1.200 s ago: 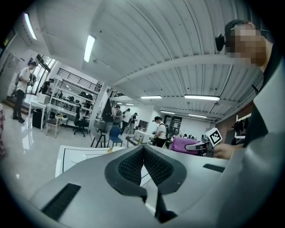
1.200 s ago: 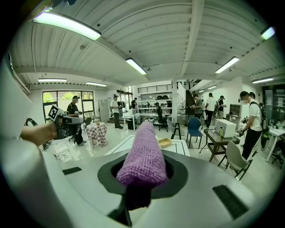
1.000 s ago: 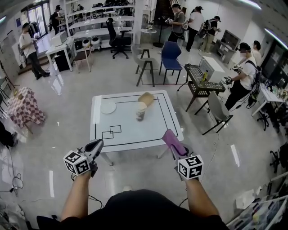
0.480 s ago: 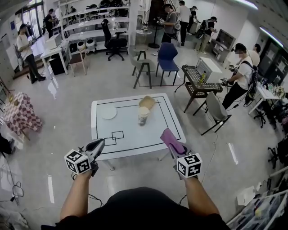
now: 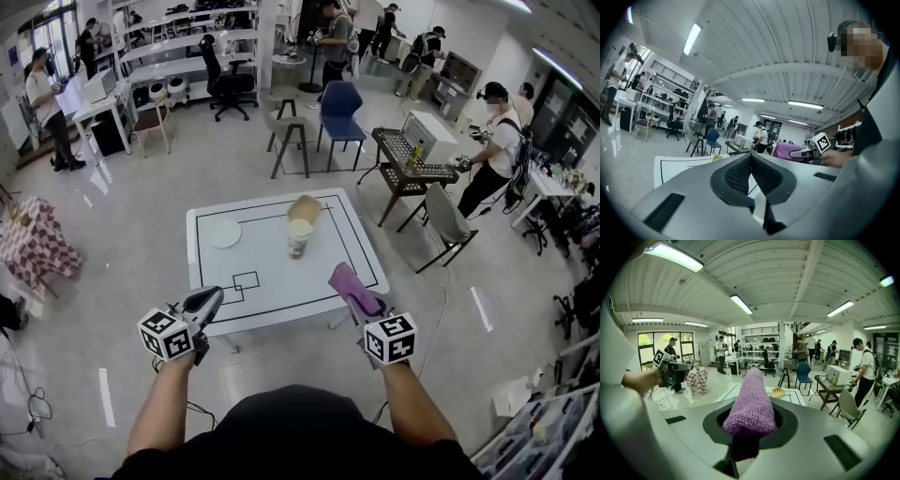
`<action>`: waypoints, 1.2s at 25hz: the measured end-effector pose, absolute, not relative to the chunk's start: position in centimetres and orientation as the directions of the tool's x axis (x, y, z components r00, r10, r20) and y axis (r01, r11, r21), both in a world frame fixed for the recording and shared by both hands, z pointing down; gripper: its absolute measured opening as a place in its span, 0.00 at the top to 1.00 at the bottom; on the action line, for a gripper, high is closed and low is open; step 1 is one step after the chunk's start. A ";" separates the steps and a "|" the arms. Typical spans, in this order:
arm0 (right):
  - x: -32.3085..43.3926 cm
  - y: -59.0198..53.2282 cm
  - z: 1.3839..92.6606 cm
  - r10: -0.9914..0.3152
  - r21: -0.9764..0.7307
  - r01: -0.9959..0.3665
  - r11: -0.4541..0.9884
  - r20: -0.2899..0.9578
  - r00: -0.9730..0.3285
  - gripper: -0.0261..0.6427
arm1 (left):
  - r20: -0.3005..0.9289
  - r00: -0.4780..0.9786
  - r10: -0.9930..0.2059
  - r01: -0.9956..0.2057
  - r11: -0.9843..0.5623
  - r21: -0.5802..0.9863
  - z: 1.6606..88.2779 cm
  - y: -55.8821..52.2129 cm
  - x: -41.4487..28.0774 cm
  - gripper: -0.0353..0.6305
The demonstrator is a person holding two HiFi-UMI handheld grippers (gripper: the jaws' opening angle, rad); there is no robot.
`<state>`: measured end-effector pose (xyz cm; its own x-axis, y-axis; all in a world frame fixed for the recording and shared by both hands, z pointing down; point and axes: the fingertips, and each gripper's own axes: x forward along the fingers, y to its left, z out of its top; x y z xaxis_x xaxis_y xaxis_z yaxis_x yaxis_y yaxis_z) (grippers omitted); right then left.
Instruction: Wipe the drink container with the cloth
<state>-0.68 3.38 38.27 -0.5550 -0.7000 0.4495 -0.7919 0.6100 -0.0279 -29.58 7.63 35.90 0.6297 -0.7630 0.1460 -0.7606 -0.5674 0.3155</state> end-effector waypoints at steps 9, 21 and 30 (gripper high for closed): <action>-1.6 1.4 39.8 -0.688 -0.043 -0.792 0.609 0.469 -0.554 0.84 | 0.161 0.631 -0.759 -0.758 -0.560 0.333 37.3 5.6 -30.2 0.91; -2.3 -6.9 41.2 -0.667 -0.060 -0.777 0.626 0.476 -0.574 0.84 | 0.202 0.600 -0.774 -0.785 -0.521 0.334 38.6 -1.2 -30.8 0.91; -3.0 -16.2 43.3 -0.622 -0.049 -0.736 0.675 0.500 -0.603 0.84 | 0.246 0.572 -0.783 -0.808 -0.485 0.335 40.2 -8.9 -29.7 0.91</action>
<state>-3.01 -16.19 43.33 -0.6032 -0.6218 0.4996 -0.7361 0.6751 -0.0486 -29.70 -8.90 40.19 0.5721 -0.7826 0.2456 -0.8077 -0.4855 0.3345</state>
